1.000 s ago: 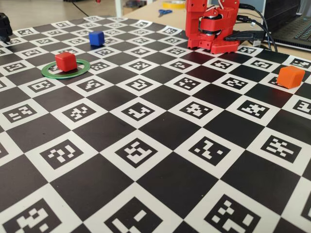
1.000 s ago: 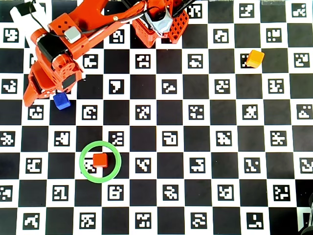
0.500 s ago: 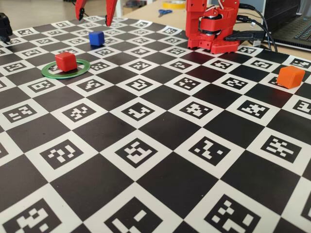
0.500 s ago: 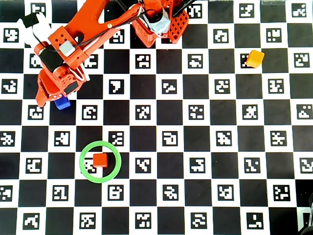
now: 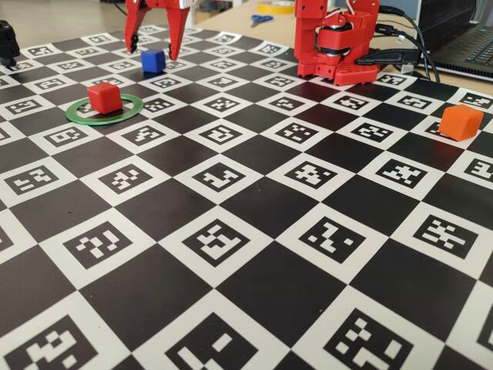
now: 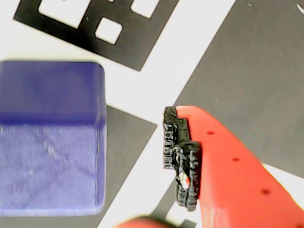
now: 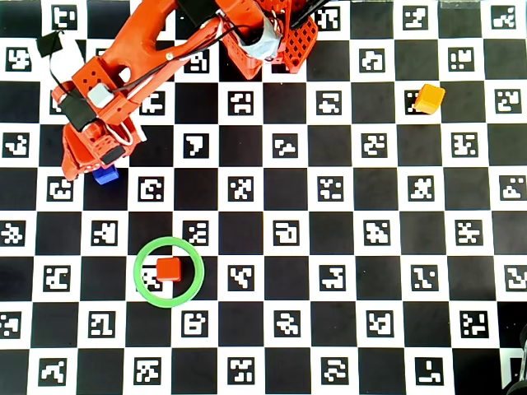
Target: Grab the red cube then put it in the green circle then put the blue cube on top and finally the orange cube on top
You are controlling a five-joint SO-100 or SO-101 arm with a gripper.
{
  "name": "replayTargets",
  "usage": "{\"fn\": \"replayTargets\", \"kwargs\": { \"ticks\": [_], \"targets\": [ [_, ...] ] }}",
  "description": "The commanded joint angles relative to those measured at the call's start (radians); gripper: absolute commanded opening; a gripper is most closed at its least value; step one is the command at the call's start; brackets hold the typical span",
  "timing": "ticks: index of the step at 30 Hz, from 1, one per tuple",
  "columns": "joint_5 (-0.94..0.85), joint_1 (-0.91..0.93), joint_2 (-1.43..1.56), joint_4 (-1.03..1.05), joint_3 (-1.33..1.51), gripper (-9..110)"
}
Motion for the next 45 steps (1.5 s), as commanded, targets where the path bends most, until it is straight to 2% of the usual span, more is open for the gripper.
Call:
{"fn": "replayTargets", "kwargs": {
  "ticks": [1, 22, 26, 33, 45],
  "targets": [
    [0.0, 0.008, 0.021, -0.017, -0.009, 44],
    [0.009, 0.003, -0.031, -0.103, -0.018, 39],
    [0.015, 0.002, -0.031, -0.104, -0.02, 34],
    [0.017, 0.003, -0.028, -0.109, -0.017, 17],
    [-0.009, 0.002, -0.012, -0.11, -0.011, 10]
  ]
}}
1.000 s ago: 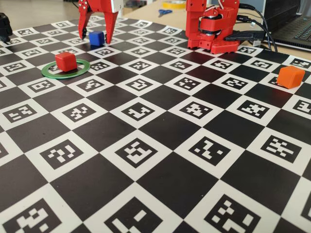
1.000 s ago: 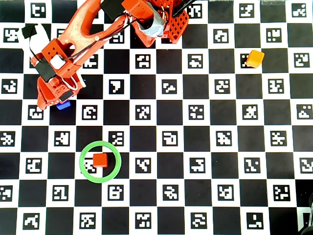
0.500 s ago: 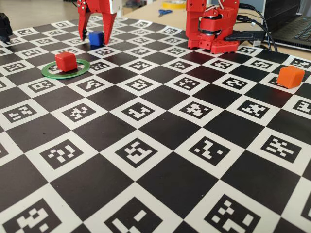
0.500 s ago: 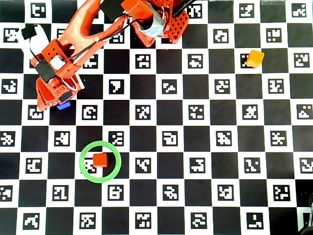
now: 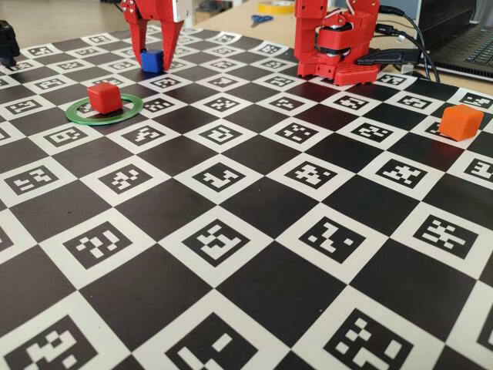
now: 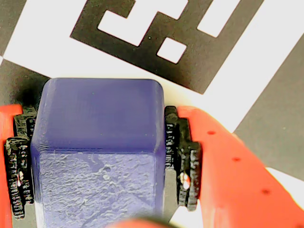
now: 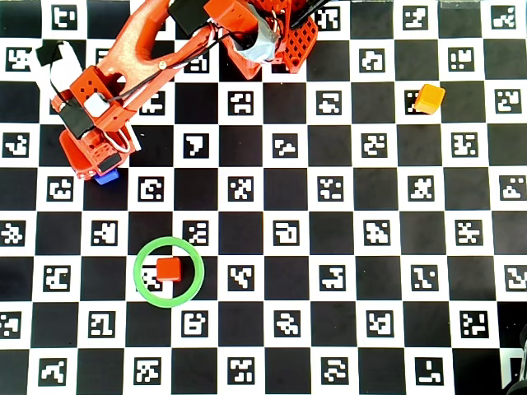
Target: Grab the red cube then put it in the green circle then put the blue cube on top and finally the orange cube on top
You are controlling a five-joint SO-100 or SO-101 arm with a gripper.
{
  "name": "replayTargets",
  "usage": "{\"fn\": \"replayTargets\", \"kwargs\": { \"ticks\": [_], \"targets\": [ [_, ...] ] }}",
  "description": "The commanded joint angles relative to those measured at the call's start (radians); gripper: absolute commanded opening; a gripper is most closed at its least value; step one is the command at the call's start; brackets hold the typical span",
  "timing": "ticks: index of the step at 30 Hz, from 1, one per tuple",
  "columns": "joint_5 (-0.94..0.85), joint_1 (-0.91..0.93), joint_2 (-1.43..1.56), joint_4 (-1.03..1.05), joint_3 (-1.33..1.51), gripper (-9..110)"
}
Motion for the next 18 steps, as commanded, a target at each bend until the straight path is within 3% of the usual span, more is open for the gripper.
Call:
{"fn": "replayTargets", "kwargs": {
  "ticks": [1, 18],
  "targets": [
    [-0.006, 0.0, 0.044, -0.002, -0.011, 10],
    [-0.098, -0.008, 0.17, 0.16, -0.155, 8]
  ]
}}
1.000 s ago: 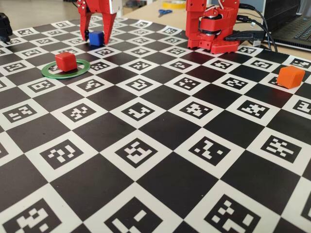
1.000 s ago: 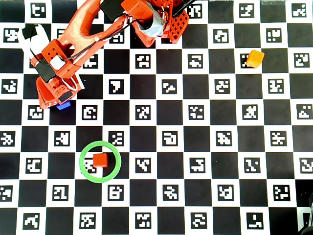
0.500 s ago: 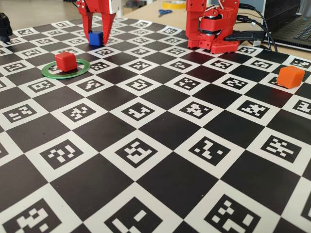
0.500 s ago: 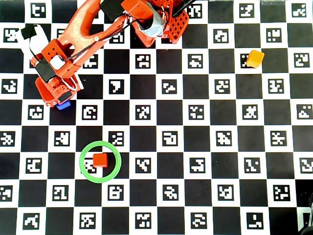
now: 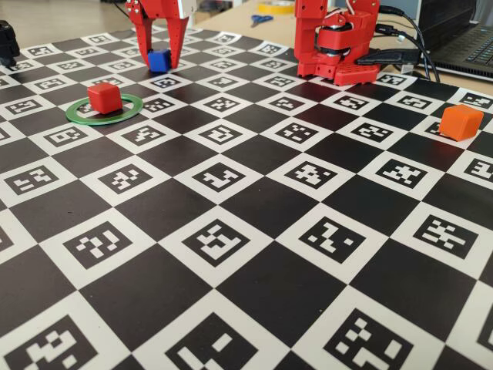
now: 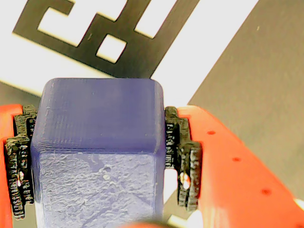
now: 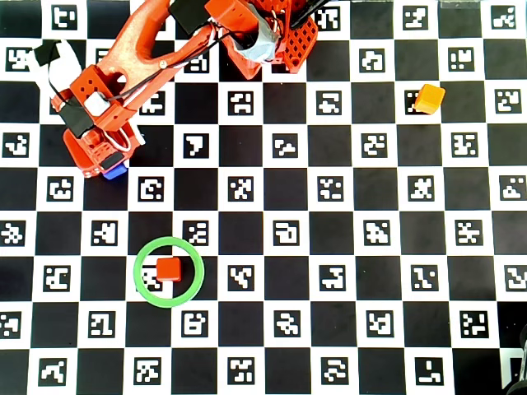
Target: Grab the red cube then put it in the green circle then put the blue cube on top and finally the orange cube on top
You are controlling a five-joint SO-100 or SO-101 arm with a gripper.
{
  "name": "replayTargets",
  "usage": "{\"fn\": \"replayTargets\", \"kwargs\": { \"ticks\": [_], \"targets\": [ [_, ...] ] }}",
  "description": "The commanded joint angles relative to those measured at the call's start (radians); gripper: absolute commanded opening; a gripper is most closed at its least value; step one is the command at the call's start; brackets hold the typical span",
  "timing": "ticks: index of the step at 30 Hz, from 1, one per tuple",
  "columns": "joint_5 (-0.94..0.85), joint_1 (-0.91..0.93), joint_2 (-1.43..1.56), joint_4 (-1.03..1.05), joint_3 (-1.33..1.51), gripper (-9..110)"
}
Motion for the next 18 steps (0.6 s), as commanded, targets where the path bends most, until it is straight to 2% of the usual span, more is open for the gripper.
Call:
{"fn": "replayTargets", "kwargs": {
  "ticks": [1, 18],
  "targets": [
    [-0.049, -0.011, 0.164, 0.04, -0.123, 8],
    [-0.281, -0.21, 0.233, 0.265, -0.391, 6]
  ]
}}
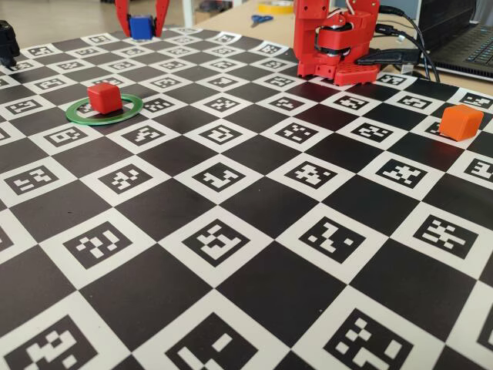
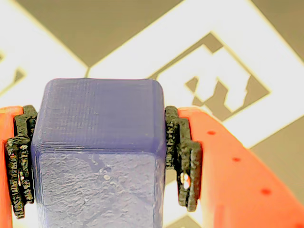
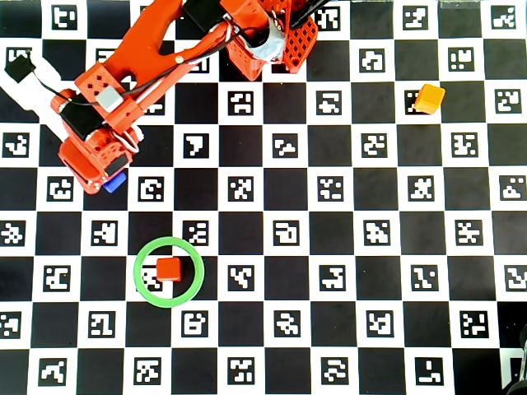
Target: Grab the red cube then put it in the green circle then put the blue cube on top and finally the orange cube on top
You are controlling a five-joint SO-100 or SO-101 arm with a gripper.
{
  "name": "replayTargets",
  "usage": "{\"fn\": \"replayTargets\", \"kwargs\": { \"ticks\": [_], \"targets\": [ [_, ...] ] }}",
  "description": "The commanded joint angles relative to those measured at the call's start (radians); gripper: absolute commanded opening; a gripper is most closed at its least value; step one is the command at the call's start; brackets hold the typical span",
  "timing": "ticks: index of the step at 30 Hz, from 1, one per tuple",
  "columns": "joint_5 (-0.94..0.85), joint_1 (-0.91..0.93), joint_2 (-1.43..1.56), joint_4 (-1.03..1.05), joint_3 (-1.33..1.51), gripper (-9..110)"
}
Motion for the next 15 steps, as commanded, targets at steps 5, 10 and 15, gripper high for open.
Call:
{"fn": "replayTargets", "kwargs": {
  "ticks": [5, 10, 15],
  "targets": [
    [-0.055, -0.143, 0.124, 0.086, -0.235, 5],
    [-0.13, -0.229, 0.115, 0.114, -0.305, 5],
    [-0.229, -0.298, 0.095, 0.149, -0.367, 5]
  ]
}}
